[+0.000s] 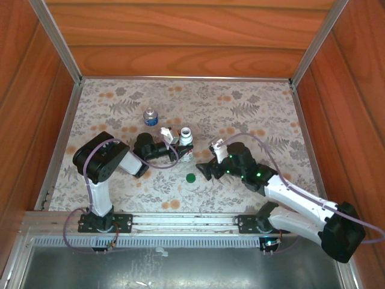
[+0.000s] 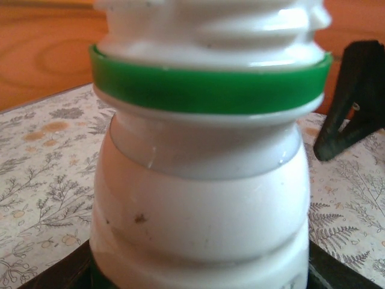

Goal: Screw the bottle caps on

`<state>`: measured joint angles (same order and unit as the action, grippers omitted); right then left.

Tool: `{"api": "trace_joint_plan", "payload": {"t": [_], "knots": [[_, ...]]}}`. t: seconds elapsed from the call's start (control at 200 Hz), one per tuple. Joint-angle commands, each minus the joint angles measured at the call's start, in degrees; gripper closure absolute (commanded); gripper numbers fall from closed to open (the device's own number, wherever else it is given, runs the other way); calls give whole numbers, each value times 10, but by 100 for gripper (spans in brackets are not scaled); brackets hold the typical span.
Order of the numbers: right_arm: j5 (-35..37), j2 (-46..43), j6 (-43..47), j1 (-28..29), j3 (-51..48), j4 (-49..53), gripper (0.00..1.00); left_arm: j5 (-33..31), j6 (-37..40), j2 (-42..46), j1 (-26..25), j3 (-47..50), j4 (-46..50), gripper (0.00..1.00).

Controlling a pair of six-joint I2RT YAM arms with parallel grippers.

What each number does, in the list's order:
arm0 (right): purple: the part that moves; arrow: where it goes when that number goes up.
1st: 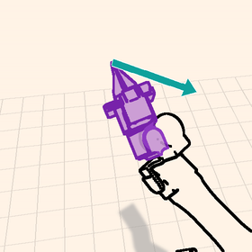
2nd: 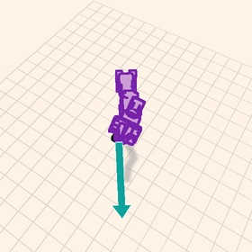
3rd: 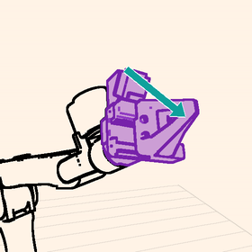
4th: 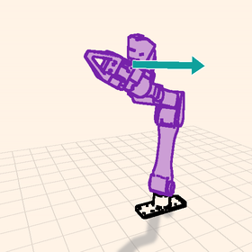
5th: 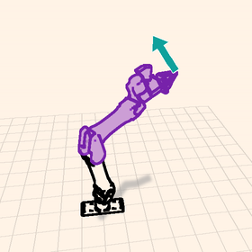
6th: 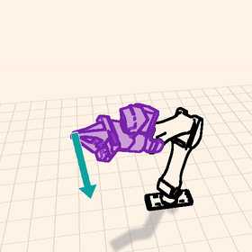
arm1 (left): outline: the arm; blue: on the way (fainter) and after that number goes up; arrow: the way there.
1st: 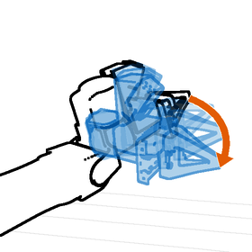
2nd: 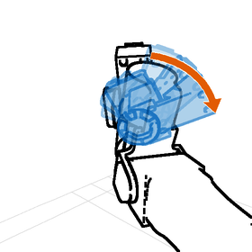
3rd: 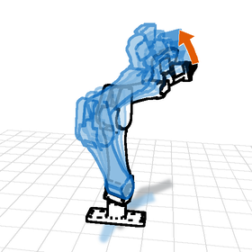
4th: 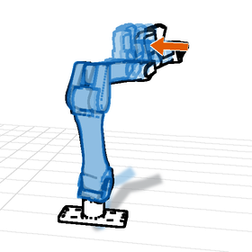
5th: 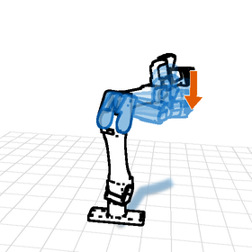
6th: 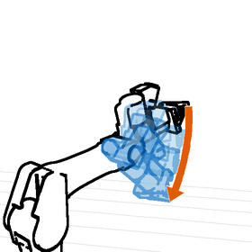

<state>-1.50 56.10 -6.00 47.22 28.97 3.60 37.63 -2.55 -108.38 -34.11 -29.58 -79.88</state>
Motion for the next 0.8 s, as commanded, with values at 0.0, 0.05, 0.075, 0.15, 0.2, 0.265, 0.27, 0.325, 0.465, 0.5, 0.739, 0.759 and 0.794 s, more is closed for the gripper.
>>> {"api": "trace_joint_plan", "payload": {"t": [0.0, 0.05, 0.075, 0.15, 0.2, 0.265, 0.27, 0.325, 0.465, 0.5, 0.739, 0.759, 0.794], "knots": [[82, 43, -7, 60, 2, 13, 8, 4, 12, 7, 5, 8, -12, 46], [106, 73, -11, 86, 7, 11, 9, 2, 16, 6, 6, 10, -13, 46], [117, 88, -13, 97, 12, 9, 9, 2, 18, 6, 7, 11, -12, 46], [158, 139, -21, 133, 27, 1, 13, -1, 26, 8, 9, 14, -12, 46], [172, 172, -30, 148, 41, 3, 13, -5, 27, 10, 11, 18, -12, 46], [179, 208, -46, 158, 53, -1, 14, -5, 26, 13, 16, 20, -12, 46], [179, 211, -47, 159, 54, -2, 14, -5, 26, 13, 16, 21, -12, 46], [179, 237, -55, 163, 59, -16, 16, -4, 26, 13, 19, 22, -12, 46], [191, 289, -77, 170, 81, -20, 21, 1, 25, 12, 24, 24, -12, 46], [195, 297, -82, 171, 85, -19, 22, 1, 25, 13, 25, 24, -12, 46], [199, 324, -96, 170, 97, -19, 33, 2, 24, 11, 28, 25, -12, 46], [198, 325, -98, 170, 100, -18, 33, 3, 24, 11, 27, 24, -12, 46], [197, 330, -101, 170, 102, -14, 34, 3, 23, 11, 28, 24, -12, 46]]}}
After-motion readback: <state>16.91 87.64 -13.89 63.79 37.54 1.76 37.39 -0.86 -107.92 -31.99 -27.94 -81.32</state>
